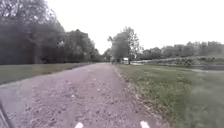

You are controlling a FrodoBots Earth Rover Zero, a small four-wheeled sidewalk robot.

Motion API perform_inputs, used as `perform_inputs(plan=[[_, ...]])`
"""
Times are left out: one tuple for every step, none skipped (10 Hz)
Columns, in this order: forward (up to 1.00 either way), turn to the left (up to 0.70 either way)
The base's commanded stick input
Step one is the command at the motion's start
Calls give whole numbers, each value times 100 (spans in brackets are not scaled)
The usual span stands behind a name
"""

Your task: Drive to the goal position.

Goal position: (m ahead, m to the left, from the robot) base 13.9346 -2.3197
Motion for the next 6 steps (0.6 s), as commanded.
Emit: perform_inputs(plan=[[70, 0], [70, 0], [70, 0], [70, 0], [70, 0], [70, 0]])
